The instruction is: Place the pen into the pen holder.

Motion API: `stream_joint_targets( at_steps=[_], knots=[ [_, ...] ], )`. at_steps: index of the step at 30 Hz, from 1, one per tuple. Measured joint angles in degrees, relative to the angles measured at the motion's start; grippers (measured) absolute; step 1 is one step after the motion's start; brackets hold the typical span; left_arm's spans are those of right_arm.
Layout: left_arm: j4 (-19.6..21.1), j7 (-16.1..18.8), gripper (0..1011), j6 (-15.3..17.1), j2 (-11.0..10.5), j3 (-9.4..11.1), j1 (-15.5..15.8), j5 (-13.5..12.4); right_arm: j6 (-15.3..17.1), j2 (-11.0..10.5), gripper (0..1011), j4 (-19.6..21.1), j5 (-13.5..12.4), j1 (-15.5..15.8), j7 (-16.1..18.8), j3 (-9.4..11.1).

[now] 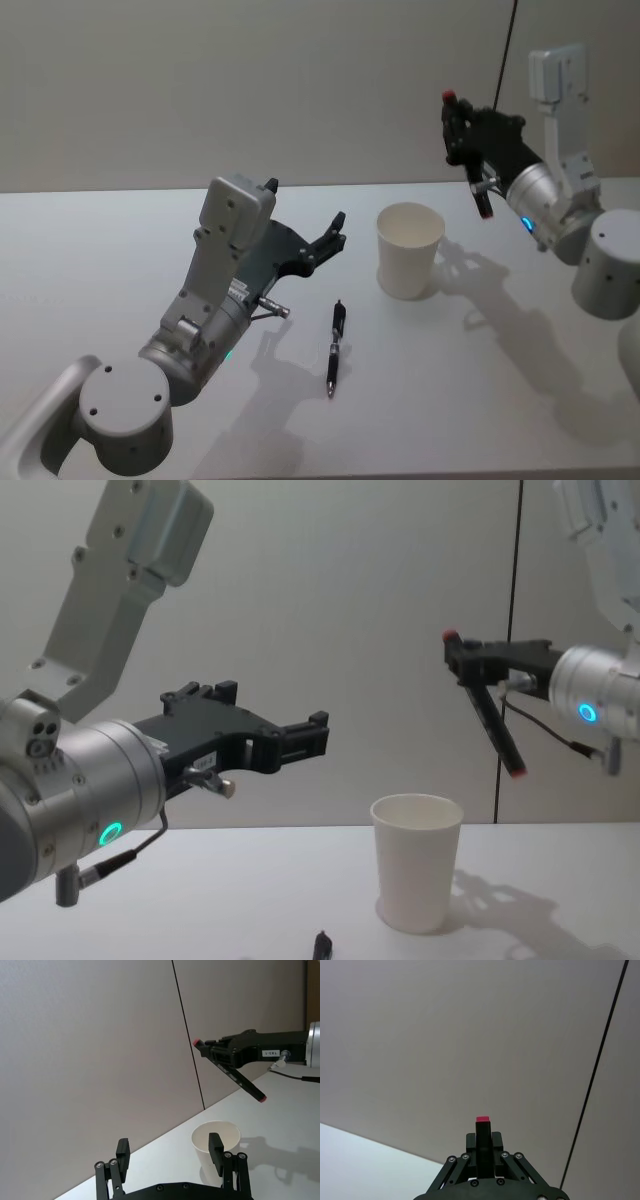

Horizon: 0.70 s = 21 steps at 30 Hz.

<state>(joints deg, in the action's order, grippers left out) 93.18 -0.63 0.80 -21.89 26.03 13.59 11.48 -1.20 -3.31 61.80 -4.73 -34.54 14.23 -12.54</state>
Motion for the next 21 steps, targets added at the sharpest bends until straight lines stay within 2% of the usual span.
stream_joint_targets(
  at_steps=[6, 12, 13, 14, 15, 21],
  knots=[
    [0.00, 0.00, 1000, 0.00, 0.00, 0.00, 0.00, 0.00, -8.09, 1.41, 166, -4.75, -1.06, -2.39, 0.32, -0.77],
    [0.00, 0.00, 1000, 0.00, 0.00, 0.00, 0.00, 0.00, -14.19, 2.67, 166, -9.82, -1.80, -4.56, 0.52, -1.45],
    [0.00, 0.00, 1000, 0.00, 0.00, 0.00, 0.00, 0.00, -14.19, 2.67, 166, -9.82, -1.80, -4.56, 0.52, -1.45],
    [0.00, 0.00, 1000, 0.00, 0.00, 0.00, 0.00, 0.00, -16.43, 3.15, 166, -11.89, -2.07, -5.37, 0.62, -1.73],
    [0.00, 0.00, 1000, 0.00, 0.00, 0.00, 0.00, 0.00, -16.43, 3.15, 166, -11.89, -2.07, -5.37, 0.62, -1.73],
    [0.00, 0.00, 1000, 0.00, 0.00, 0.00, 0.00, 0.00, -21.33, 4.31, 167, -17.23, -2.81, -7.35, 0.86, -2.34]
  ],
)
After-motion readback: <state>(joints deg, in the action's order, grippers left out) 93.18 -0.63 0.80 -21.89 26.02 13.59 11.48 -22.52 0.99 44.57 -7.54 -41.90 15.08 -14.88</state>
